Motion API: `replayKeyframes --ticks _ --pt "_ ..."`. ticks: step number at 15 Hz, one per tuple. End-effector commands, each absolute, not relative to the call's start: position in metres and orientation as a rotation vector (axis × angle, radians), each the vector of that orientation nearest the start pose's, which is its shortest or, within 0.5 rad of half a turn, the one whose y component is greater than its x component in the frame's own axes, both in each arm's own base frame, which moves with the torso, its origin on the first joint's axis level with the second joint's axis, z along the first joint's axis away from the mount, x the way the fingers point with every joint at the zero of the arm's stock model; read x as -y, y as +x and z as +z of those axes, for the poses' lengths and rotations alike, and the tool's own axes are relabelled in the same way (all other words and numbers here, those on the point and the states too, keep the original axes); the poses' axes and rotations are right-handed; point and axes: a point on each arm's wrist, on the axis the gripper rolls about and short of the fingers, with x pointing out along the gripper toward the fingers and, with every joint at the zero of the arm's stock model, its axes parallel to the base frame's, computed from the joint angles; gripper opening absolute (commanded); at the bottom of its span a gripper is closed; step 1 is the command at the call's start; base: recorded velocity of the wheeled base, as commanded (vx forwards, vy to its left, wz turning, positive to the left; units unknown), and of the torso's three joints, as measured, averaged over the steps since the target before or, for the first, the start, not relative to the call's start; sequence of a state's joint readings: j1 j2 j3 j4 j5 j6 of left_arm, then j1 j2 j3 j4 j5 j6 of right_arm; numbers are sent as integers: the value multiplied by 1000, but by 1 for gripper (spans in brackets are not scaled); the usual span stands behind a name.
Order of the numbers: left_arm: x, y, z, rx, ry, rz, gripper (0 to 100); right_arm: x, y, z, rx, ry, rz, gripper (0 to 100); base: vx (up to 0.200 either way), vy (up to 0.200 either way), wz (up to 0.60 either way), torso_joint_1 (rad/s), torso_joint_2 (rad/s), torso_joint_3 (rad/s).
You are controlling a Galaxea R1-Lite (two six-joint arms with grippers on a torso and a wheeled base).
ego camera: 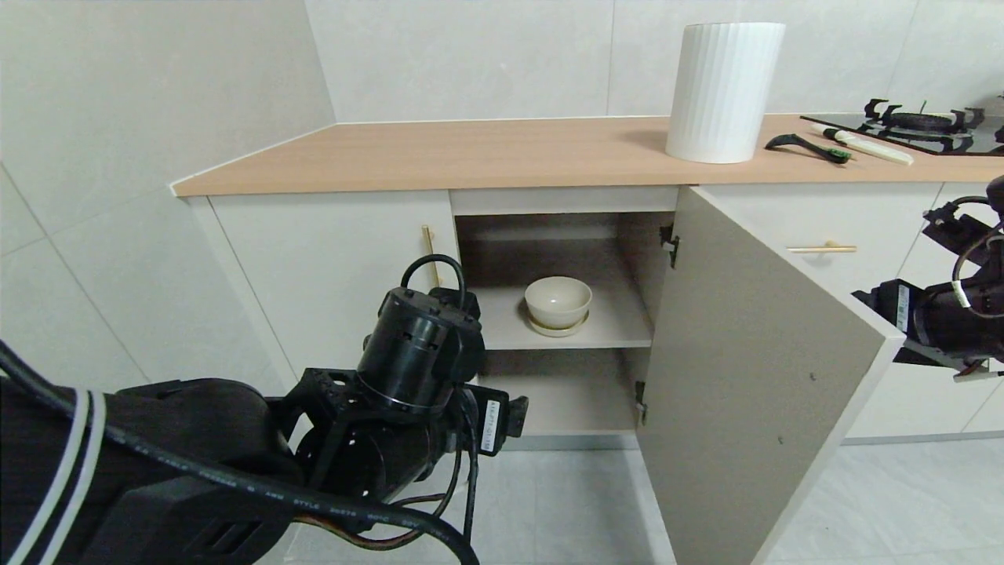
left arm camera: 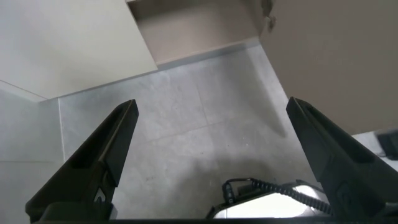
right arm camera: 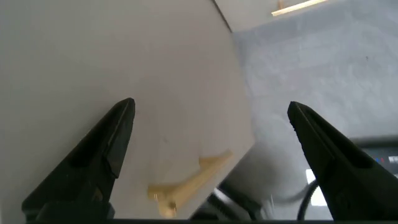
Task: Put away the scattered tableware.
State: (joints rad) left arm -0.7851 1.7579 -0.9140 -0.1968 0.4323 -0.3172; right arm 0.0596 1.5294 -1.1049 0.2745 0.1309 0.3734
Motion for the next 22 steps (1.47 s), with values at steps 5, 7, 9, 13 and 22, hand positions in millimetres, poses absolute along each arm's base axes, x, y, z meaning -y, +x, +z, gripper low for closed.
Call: replayKeyframes --ticks 5,7,9,13,22 --pt "207 230 156 -568 53 -230 100 -72 298 202 -712 332 225 100 0 0 0 0 0 0" --pt "203 233 162 -551 38 -221 100 -93 312 191 -692 315 282 100 0 0 0 0 0 0" --pt "198 233 171 -522 22 -201 100 -117 327 180 -682 302 334 100 0 0 0 0 0 0" --pt "183 232 184 -480 41 -156 100 -135 350 161 -666 304 357 100 0 0 0 0 0 0" --pt "166 227 199 -427 25 -96 100 -143 371 137 -669 372 333 100 44 0 0 1 1 1"
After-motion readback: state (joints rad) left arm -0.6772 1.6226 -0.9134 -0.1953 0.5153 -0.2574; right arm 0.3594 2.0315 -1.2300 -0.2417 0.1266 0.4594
